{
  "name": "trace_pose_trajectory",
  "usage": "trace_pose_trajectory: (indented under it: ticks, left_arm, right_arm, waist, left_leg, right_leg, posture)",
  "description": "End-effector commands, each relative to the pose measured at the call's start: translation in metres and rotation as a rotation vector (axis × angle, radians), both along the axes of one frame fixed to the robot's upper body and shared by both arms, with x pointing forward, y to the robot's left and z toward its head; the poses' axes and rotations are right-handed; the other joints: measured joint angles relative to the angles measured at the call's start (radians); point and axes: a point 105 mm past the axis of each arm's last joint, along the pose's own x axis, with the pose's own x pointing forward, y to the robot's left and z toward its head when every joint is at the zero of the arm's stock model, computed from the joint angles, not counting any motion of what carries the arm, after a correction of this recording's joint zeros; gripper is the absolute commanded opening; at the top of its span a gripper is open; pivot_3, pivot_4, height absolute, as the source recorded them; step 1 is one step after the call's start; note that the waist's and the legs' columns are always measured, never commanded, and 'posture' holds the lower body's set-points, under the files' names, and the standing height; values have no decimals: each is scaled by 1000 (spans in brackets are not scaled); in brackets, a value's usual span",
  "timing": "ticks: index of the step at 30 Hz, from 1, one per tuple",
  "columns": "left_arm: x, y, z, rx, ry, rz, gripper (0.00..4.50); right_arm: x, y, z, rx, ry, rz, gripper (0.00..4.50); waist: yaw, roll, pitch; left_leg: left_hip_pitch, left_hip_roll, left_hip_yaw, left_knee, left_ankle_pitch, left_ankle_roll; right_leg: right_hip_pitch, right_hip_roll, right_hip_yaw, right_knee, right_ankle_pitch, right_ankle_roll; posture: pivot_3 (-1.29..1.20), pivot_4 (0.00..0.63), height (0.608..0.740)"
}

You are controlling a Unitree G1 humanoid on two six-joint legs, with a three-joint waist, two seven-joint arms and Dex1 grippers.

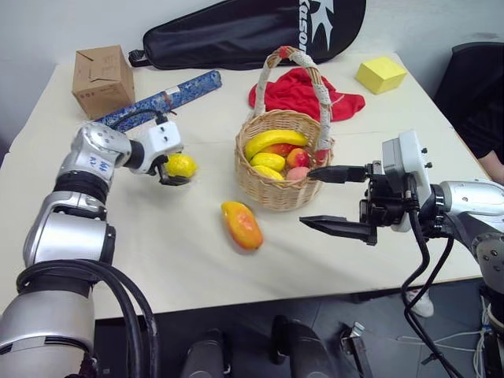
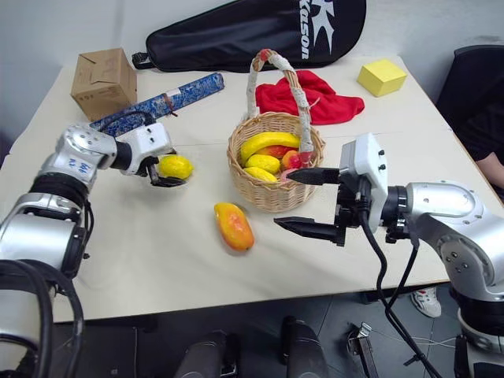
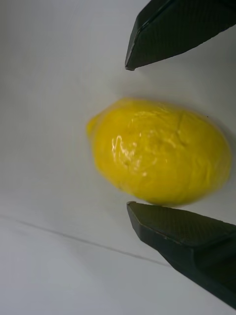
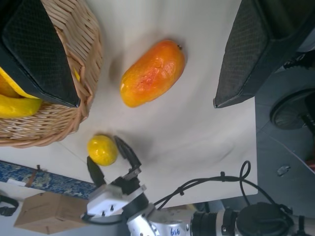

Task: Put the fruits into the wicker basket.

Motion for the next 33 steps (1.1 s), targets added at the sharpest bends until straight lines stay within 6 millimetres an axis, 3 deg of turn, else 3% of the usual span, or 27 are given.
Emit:
trace_pose_trajectory:
  ticks: [1, 4, 8, 11, 14, 17, 19, 23, 25, 28, 33]
  left_arm:
    - [3, 4, 6, 43, -25, 15, 3606]
    - [1, 2, 9, 16, -15, 1, 2756]
    - [-1, 8, 26, -54, -52, 0, 2654]
    - [-15, 2, 43, -221, -9, -92, 2653]
    - [-39, -25, 78, -401, -52, -299, 2653]
    - [-55, -61, 110, -567, -129, -350, 2653]
    - [-64, -83, 120, -625, -134, -377, 2653]
    - [-56, -129, 122, -641, -135, -387, 2653]
    - [-46, -153, 111, -557, -150, -410, 2653]
    - [-35, -168, 92, -436, -166, -440, 2653]
    - [-31, -181, 84, -445, -155, -467, 4231]
  right_arm:
    - [-9, 0, 12, 15, -65, 1, 4500]
    - [-9, -1, 12, 19, -64, -10, 4500]
    - [-10, -4, 13, 32, -70, -31, 4500]
    - [-10, -10, 14, 32, -74, -61, 4500]
    - [-12, -14, 13, 27, -77, -76, 4500]
    - [-10, -18, 15, 34, -96, -114, 4500]
    - [-9, -20, 16, 46, -100, -137, 4500]
    - [-11, -24, 15, 44, -96, -164, 4500]
    - [-13, -25, 13, 39, -93, -171, 4500]
    - [-13, -26, 13, 41, -101, -188, 4500]
    - [-10, -31, 13, 36, -106, -213, 4500]
  waist:
    - [-5, 0, 0]
    - [-11, 0, 0]
    - [-9, 0, 0]
    - [-10, 0, 0]
    - [-9, 0, 0]
    - [-4, 0, 0]
    - [2, -1, 0]
    - [9, -1, 0]
    - [17, -1, 0]
    - [18, 0, 0]
    - [7, -1, 0]
  left_leg:
    - [0, 0, 0, 1, 0, 0]
    - [0, 1, -3, 5, -1, 2]
    - [0, 3, -8, 8, -1, 4]
    - [0, 2, -9, 8, -1, 4]
    - [0, 2, -9, 8, -1, 4]
    - [-1, 2, -10, 10, -1, 5]
    - [-2, 0, -11, 12, 0, 6]
    - [2, -4, -11, 12, 1, 9]
    - [4, -4, -12, 12, 1, 10]
    - [4, -4, -12, 11, 1, 11]
    - [1, -4, -11, 9, 1, 10]
  right_leg:
    - [0, -1, 0, 1, 0, 0]
    - [0, -3, 1, 5, 0, 0]
    - [0, -6, 1, 9, 0, 0]
    - [0, -6, 0, 9, 0, 0]
    - [-1, -6, 0, 9, 0, 0]
    - [0, -7, 0, 10, 0, 1]
    - [1, -8, 1, 10, 2, 3]
    - [6, -9, 5, 8, 5, 8]
    - [9, -9, 4, 7, 5, 8]
    - [10, -9, 3, 4, 5, 8]
    - [6, -9, 3, 3, 5, 8]
  posture:
    - [0, 150, 740]
    - [0, 150, 740]
    - [0, 150, 740]
    - [0, 150, 740]
    - [0, 150, 740]
    - [0, 150, 740]
    - [0, 150, 740]
    - [0, 150, 740]
    - [0, 150, 740]
    - [0, 150, 740]
    - [0, 150, 740]
